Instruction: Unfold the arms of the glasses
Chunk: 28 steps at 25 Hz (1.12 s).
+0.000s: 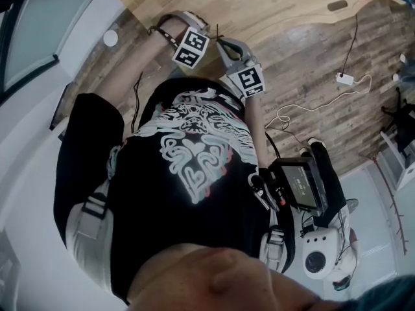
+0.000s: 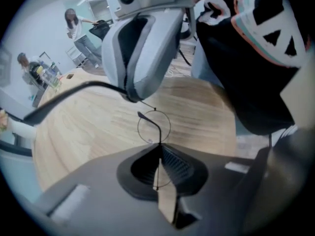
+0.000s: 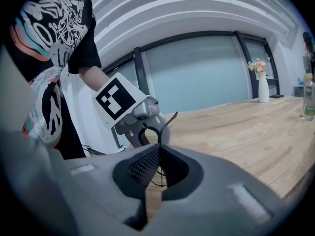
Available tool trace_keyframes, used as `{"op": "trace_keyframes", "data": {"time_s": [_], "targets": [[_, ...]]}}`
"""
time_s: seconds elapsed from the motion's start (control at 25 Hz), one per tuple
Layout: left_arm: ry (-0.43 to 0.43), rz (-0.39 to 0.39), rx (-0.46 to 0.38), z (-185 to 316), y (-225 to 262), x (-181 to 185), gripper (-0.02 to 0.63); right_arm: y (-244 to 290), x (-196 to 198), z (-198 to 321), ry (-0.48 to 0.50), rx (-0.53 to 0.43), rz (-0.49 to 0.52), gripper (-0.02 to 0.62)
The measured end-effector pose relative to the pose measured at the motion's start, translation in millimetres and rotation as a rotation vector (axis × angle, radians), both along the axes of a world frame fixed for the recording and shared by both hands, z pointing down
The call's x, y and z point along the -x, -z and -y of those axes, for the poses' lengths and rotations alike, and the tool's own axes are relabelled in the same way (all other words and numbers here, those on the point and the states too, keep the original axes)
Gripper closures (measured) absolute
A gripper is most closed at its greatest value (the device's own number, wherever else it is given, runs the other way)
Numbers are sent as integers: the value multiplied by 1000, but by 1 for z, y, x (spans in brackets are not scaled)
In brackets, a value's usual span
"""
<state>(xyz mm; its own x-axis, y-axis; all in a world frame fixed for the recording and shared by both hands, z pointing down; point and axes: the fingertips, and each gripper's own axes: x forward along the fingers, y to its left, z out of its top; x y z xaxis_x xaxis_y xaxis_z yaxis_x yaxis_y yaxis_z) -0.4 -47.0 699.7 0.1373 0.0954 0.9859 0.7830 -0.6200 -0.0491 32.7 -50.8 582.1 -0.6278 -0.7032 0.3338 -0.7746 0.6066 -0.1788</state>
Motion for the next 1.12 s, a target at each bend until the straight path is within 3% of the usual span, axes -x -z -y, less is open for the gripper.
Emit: {"op": "trace_keyframes", "data": {"time_s": [0.32, 0.8, 1.12], "targets": [[157, -21, 114, -5, 14, 4, 607, 8, -15, 4, -50, -4, 52, 594], [310, -55, 241, -18, 23, 4, 611, 3, -23, 4, -66, 19, 63, 594], [482, -160, 359, -15, 43, -9, 612, -2, -28, -1, -79, 30, 82, 594]]}}
